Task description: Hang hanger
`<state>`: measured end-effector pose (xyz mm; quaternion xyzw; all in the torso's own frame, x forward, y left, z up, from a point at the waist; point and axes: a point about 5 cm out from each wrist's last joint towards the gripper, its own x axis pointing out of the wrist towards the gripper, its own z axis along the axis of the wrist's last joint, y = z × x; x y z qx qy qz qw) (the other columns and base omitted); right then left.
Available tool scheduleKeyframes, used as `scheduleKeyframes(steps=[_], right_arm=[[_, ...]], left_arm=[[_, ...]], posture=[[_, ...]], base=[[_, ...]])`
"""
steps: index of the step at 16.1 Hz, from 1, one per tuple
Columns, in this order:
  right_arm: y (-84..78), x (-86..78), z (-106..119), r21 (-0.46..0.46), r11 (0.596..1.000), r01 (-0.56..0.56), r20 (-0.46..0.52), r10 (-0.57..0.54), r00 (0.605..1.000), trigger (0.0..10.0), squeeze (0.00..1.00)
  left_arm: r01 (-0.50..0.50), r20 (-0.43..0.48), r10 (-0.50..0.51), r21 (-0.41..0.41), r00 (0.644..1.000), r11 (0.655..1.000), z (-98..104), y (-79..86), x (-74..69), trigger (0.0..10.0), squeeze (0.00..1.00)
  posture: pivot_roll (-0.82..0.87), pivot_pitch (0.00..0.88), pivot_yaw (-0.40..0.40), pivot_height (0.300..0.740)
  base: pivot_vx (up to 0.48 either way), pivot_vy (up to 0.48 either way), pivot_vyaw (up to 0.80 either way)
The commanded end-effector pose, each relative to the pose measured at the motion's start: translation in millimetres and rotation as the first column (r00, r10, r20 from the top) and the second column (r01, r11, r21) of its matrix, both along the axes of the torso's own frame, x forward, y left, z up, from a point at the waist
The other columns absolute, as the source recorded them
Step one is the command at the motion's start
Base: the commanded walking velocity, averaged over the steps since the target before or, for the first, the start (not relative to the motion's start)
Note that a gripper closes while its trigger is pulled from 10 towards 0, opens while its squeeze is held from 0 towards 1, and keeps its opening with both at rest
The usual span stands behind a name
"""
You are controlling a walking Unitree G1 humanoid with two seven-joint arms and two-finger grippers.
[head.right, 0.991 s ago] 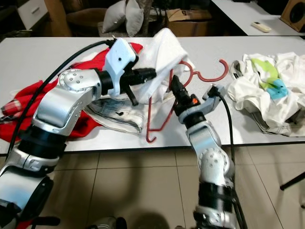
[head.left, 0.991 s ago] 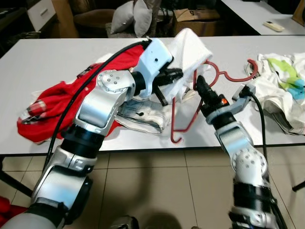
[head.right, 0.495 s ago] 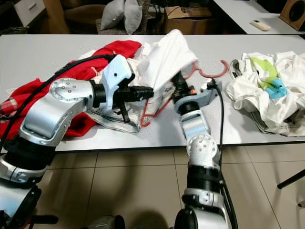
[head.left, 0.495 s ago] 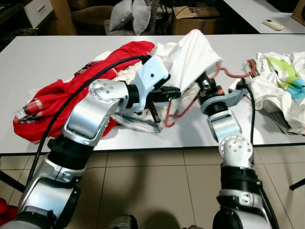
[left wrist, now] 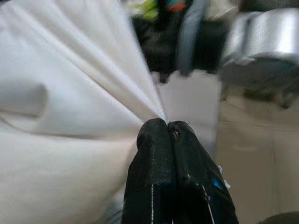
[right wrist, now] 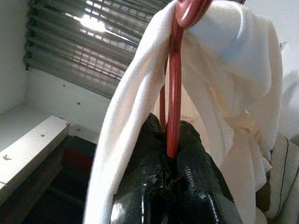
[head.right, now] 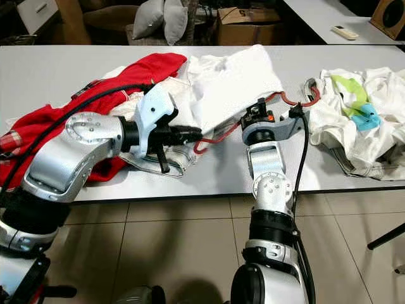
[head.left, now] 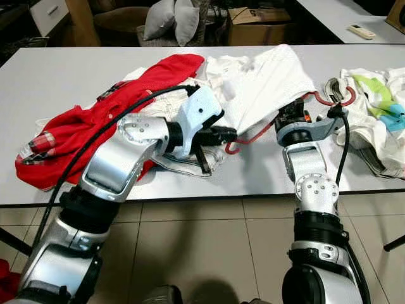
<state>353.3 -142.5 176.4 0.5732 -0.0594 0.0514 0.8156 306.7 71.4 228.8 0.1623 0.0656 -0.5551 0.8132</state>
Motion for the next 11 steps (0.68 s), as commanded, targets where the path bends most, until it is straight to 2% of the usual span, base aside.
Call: scheduleKeyframes(steps=[1,2,3,4,7,8,9,11], right_arm=[[14.3,5.6,14,0.040,0.999,-0.004,0.035,0.003,0.999,10.0,0.00],[15.4,7.0,15,0.034,0.999,0.005,0.034,-0.006,0.999,10.0,0.00],[15.6,8.2,16,0.042,0.999,0.010,0.032,-0.012,0.999,10.0,0.00],[15.7,9.1,16,0.058,0.998,0.016,0.030,-0.018,0.999,10.0,0.00],[14.3,11.0,17,0.094,0.995,0.023,0.024,-0.025,0.999,10.0,0.00],[14.6,12.1,18,0.095,0.995,0.024,0.023,-0.026,0.999,10.0,0.00],[14.9,12.4,18,0.094,0.995,0.024,0.023,-0.026,0.999,10.0,0.00],[16.5,12.8,17,0.102,0.995,0.023,0.014,-0.025,1.000,10.0,0.00]], left_arm=[[0.064,-0.011,-0.064,-0.042,0.998,0.997,8,-6.8,-8.5,0.5,0.00],[0.137,-0.050,-0.142,-0.092,0.989,0.986,12,-14.6,-19.1,0.7,0.00],[0.179,-0.071,-0.187,-0.105,0.980,0.978,13,-17.1,-25.1,0.9,0.00],[0.214,-0.076,-0.222,-0.105,0.972,0.971,13,-16.9,-29.2,0.7,0.00],[0.218,-0.107,-0.234,-0.144,0.966,0.965,19,-12.5,-30.6,0.5,0.00],[0.219,-0.129,-0.248,-0.205,0.960,0.954,26,-11.0,-31.1,0.6,0.00],[0.220,-0.133,-0.253,-0.224,0.958,0.949,28,-10.7,-31.5,0.6,0.00],[0.209,-0.134,-0.268,-0.345,0.954,0.915,44,-9.3,-29.1,0.6,0.00]], posture=[[-0.02,0.055,0.009,0.740],[-0.02,0.054,0.007,0.740],[-0.02,0.053,0.004,0.740],[-0.02,0.053,0.004,0.740],[-0.02,0.053,0.003,0.740],[-0.02,0.051,0.003,0.740],[-0.02,0.051,0.003,0.740],[-0.02,0.049,0.005,0.740]], base=[[0.000,0.000,0.00],[0.000,0.000,0.00],[0.000,0.000,0.00],[0.000,0.000,0.00],[0.000,0.000,0.00],[0.000,0.000,0.00],[0.000,0.000,0.00],[0.000,0.000,0.00]])
